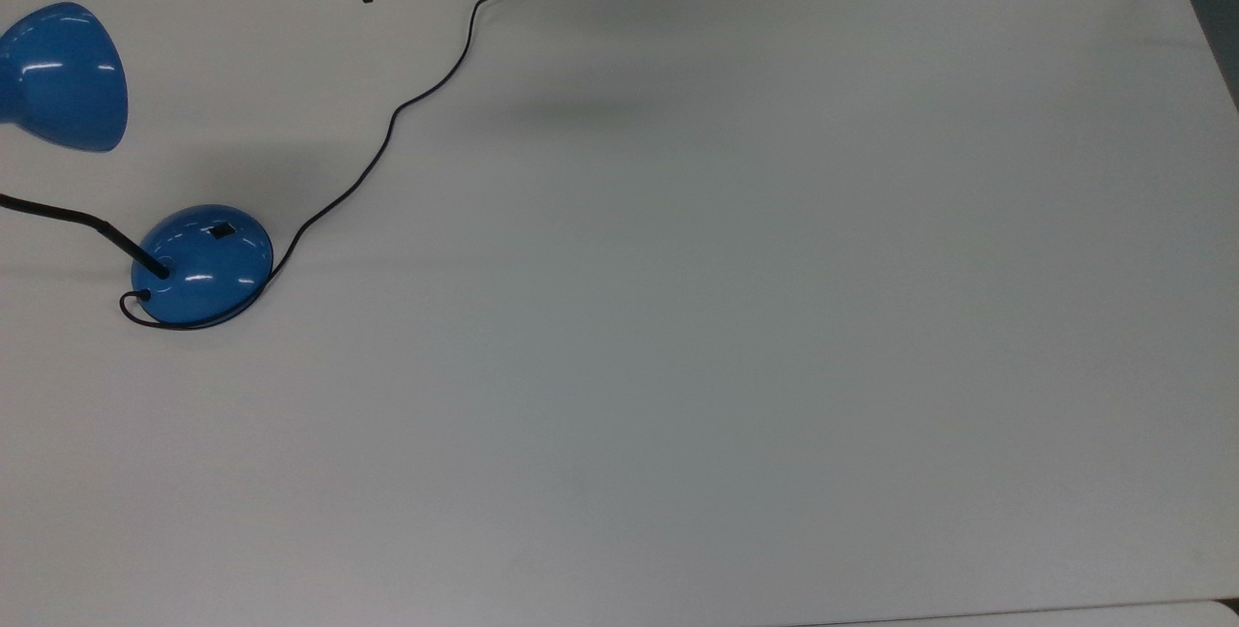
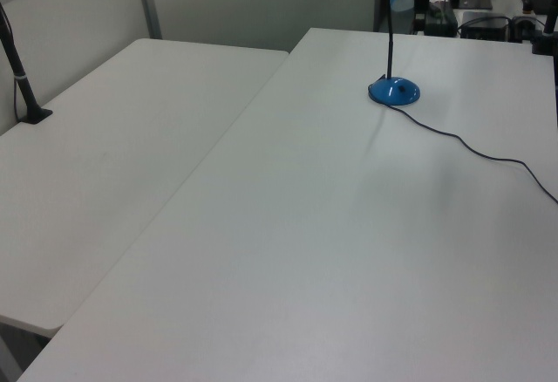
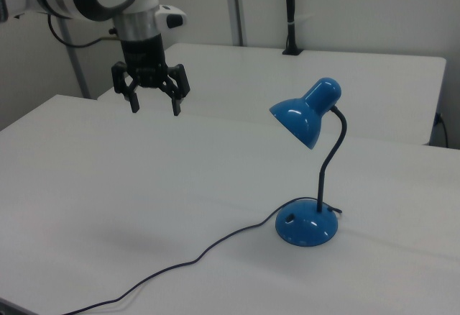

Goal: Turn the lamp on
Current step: 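Move the gripper toward the blue lamp base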

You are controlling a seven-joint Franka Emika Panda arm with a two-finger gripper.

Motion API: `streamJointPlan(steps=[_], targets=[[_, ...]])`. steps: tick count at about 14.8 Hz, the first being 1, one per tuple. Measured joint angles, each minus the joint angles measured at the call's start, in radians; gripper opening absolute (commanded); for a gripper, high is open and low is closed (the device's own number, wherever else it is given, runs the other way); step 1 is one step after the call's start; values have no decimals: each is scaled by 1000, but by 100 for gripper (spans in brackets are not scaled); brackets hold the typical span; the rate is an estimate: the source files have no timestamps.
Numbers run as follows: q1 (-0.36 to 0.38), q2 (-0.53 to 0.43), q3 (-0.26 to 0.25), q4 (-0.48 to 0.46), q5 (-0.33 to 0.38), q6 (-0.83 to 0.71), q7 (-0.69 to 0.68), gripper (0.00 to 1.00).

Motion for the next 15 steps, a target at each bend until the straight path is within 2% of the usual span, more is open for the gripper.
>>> streamJointPlan(steps=[2, 5, 8, 9, 10, 12, 13, 15], targets=[[-4, 0, -4, -16, -6, -24, -108, 100], [-37, -1, -8, -48, -7, -18, -161, 99], [-89, -5, -22, -133, -8, 142, -170, 74], [-102, -5, -29, -172, -8, 204, -175, 60], [-114, -5, -35, -207, -8, 257, -175, 37], [-135, -3, -40, -257, -8, 326, -136, 7], [-139, 0, -41, -270, -8, 347, -99, 1], [-143, 10, -41, -283, -13, 390, -19, 0]])
